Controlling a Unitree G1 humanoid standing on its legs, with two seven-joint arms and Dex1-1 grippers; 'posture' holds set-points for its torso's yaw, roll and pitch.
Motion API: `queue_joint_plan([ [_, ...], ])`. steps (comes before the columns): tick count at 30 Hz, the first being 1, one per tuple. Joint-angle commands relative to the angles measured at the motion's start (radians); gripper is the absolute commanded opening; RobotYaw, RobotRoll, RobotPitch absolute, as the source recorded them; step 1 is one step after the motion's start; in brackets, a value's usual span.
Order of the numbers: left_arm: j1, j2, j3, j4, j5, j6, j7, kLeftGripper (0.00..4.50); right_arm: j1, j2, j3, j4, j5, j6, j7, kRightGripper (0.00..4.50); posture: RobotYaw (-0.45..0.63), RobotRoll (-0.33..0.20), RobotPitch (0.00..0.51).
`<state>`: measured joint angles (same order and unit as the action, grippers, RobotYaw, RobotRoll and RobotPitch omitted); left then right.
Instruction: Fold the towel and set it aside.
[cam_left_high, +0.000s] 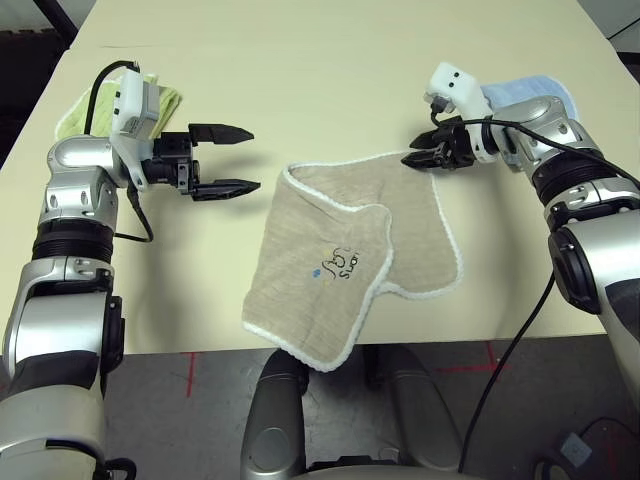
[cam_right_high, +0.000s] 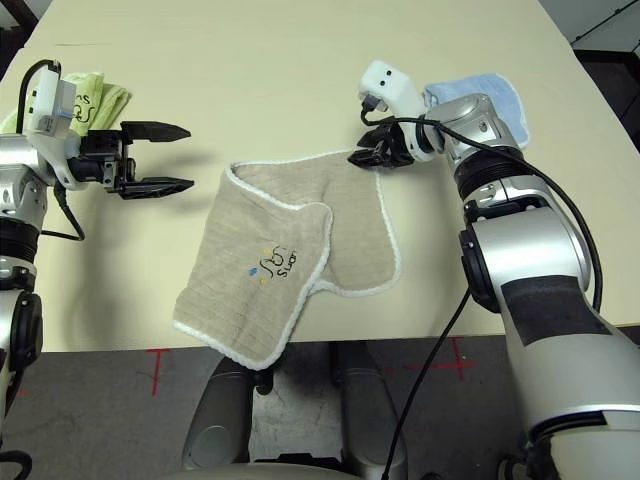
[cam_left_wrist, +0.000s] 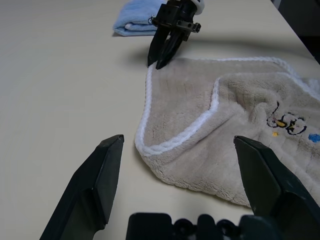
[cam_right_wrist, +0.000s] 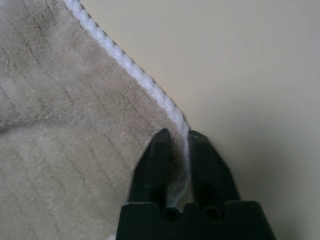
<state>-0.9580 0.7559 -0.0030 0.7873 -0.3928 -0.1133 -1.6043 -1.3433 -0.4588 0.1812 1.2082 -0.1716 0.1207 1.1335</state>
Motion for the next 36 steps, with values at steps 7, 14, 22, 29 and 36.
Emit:
queue_joint_plan([
  [7,0.040,-0.008,0.025,-0.048,0.010,0.045,0.019,4.50,0.000,0.001,-0.168,-0.073,0.167,-0.073,0.031,0.02,0.11,0.000,0.316],
  [14,0.034,-0.091,0.060,-0.091,-0.001,0.112,0.139,4.50,-0.067,0.041,-0.375,-0.181,0.382,-0.155,-0.036,0.02,0.09,0.000,0.310],
  [22,0.032,-0.138,0.080,-0.135,-0.010,0.162,0.183,4.50,-0.282,0.074,-0.493,-0.342,0.575,-0.059,-0.107,0.02,0.06,0.000,0.307],
  [29,-0.068,-0.218,0.140,-0.080,-0.011,0.180,0.386,4.50,-0.302,0.058,-0.425,-0.367,0.541,-0.043,-0.114,0.02,0.06,0.000,0.300],
  [36,-0.175,-0.334,0.199,-0.092,-0.003,0.257,0.703,4.50,-0.248,0.092,-0.404,-0.410,0.552,-0.019,-0.147,0.02,0.07,0.000,0.302],
])
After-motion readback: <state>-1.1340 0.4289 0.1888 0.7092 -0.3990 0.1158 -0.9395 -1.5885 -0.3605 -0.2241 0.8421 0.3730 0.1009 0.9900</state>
